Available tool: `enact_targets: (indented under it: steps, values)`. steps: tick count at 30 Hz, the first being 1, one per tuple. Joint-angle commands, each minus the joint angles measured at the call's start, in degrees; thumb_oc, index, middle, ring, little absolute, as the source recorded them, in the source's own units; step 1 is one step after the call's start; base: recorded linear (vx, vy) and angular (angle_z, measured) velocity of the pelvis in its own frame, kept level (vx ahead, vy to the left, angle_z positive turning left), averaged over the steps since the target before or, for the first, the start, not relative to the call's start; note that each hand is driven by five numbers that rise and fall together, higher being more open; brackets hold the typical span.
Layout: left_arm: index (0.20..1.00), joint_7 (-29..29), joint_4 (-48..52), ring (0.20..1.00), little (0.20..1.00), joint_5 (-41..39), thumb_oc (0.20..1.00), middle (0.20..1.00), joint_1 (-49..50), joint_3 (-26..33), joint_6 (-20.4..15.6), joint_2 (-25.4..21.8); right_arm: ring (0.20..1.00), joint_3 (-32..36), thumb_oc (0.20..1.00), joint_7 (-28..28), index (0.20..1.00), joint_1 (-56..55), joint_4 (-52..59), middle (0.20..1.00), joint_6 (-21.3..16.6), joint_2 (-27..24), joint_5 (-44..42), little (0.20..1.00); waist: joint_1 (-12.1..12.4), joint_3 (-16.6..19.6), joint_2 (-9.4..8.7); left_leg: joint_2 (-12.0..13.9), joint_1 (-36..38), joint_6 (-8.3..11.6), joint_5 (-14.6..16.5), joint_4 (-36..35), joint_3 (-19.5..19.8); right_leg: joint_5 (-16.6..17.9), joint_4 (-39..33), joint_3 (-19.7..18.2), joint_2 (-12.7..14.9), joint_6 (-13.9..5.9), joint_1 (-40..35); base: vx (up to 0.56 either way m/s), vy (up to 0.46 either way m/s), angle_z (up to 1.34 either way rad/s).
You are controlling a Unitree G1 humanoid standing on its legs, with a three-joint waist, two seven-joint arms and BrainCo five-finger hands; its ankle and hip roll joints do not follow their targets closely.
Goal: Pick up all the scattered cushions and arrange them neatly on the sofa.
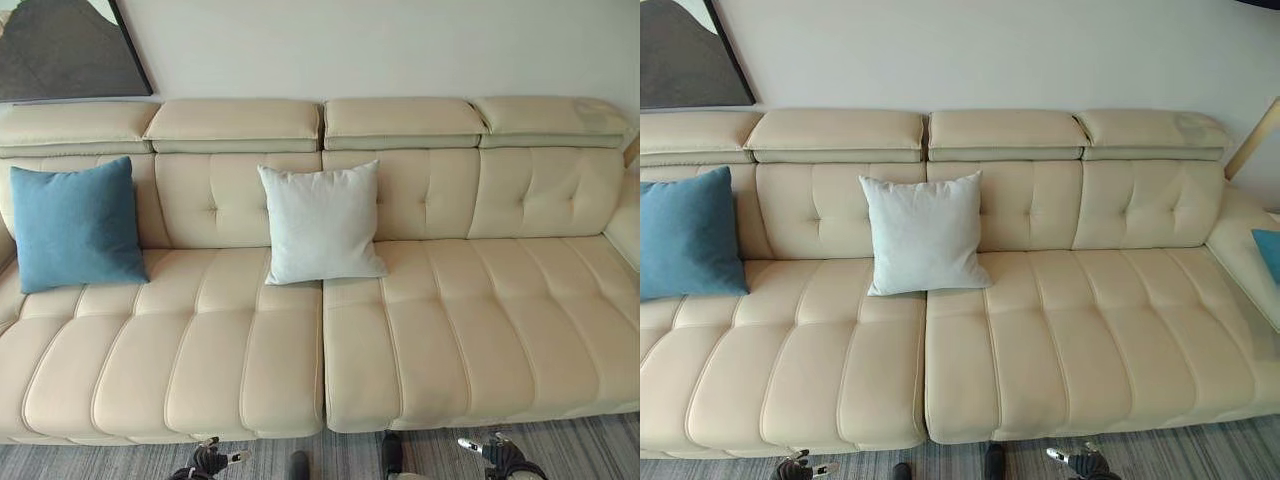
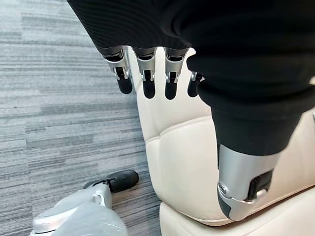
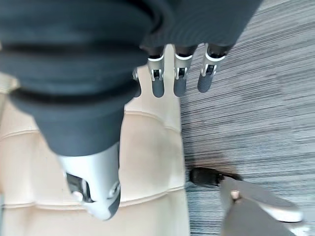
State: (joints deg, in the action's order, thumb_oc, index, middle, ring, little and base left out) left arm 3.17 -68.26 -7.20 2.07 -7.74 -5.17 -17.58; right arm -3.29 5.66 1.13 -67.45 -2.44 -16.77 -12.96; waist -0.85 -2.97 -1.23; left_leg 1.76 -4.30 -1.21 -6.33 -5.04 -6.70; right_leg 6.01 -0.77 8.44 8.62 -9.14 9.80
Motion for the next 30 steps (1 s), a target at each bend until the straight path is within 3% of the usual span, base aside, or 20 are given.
enact_targets:
  steps: [1,5,9,13,19,22,25,27,30]
  values:
    - [1.000,0.2,-1.6,1.000,1.000,2.5,1.000,1.000,-4.4,2.0,-0.3,-2.3,1.000,1.9,1.000,0.4,1.000,4.1,1.0,1.000,-1.0,-0.5,-2.6,1.000,-0.1,-5.2,-0.10,0.2,2.0,1.75,5.1,0.0,2.0,-7.1,11.6,-1.4,2.1,-1.42,-3.4,-0.16,0.022,-0.08]
    - [1.000,0.1,-1.8,1.000,1.000,1.8,1.000,1.000,-3.8,2.4,-0.1,-2.2,1.000,1.8,1.000,0.6,1.000,3.5,0.8,1.000,-1.0,-0.2,-2.7,1.000,1.0,-4.2,0.18,0.4,0.9,1.62,4.1,0.0,1.1,-10.7,15.1,-1.8,0.1,-0.37,-5.9,-0.12,-0.038,0.04]
    - [1.000,0.3,-1.5,1.000,1.000,0.7,1.000,1.000,-3.7,2.7,-0.1,-2.0,1.000,1.5,1.000,1.1,1.000,3.7,0.7,1.000,-1.1,0.3,-3.3,1.000,2.8,-3.3,-0.82,0.8,-1.2,2.41,2.3,0.2,-0.1,-12.0,10.0,-1.8,-1.2,0.28,-10.5,-0.11,-0.111,-0.29]
    - [1.000,0.5,-1.0,1.000,1.000,0.0,1.000,1.000,-3.8,2.5,-0.3,-1.7,1.000,0.1,1.000,1.7,1.000,4.1,1.3,1.000,-1.3,-0.1,-2.9,1.000,3.3,-3.1,-0.95,2.8,-2.9,4.34,-0.7,0.7,-0.5,-12.8,2.0,-1.5,-3.3,2.19,-13.4,-0.12,-0.202,-0.33]
    - [1.000,1.0,0.6,1.000,1.000,-0.7,1.000,1.000,-4.6,1.4,-0.4,-0.7,1.000,-1.0,1.000,2.3,1.000,4.7,2.7,1.000,-1.8,-1.4,-3.1,1.000,3.1,-5.6,0.93,6.2,-5.8,7.72,-5.4,2.2,0.5,-13.5,0.8,-0.7,-6.1,4.48,-14.1,-0.18,-0.176,-0.04]
    - [1.000,1.2,0.7,1.000,1.000,-1.2,1.000,1.000,-5.3,1.2,-0.6,-0.2,1.000,-1.1,1.000,2.4,1.000,5.1,2.5,1.000,-1.7,-1.5,-3.6,1.000,2.6,-6.4,0.55,5.5,-6.1,6.96,-2.2,6.3,1.4,-12.6,1.6,0.1,-5.3,5.00,-12.5,-0.22,-0.088,0.10]
    - [1.000,1.0,0.2,1.000,1.000,-1.5,1.000,1.000,-4.9,1.4,-0.7,0.6,1.000,-1.2,1.000,1.9,1.000,5.4,1.7,1.000,-1.9,-1.6,-3.7,1.000,2.0,-5.7,-0.40,3.0,-4.2,5.55,3.9,11.0,3.4,-11.1,1.5,0.0,-3.9,5.01,-11.1,-0.11,-0.042,0.12]
    - [1.000,0.8,-0.3,1.000,1.000,-2.0,1.000,1.000,-4.0,1.4,-0.8,1.5,1.000,-1.2,1.000,1.4,1.000,5.0,0.9,1.000,-1.8,-1.2,-3.5,1.000,1.0,-4.2,0.43,2.3,-0.4,5.27,5.9,8.9,4.3,-11.0,0.7,0.0,-4.6,4.88,-10.6,0.00,0.021,0.19]
    - [1.000,0.6,-0.6,1.000,1.000,-0.8,1.000,1.000,-3.7,0.6,-0.3,1.9,1.000,-1.0,1.000,1.4,1.000,4.1,0.5,1.000,-1.7,-0.8,-3.3,1.000,0.2,-2.9,1.38,2.1,2.5,5.19,4.5,3.3,3.8,-10.6,0.0,0.5,-5.4,4.67,-10.9,0.04,0.039,0.13]
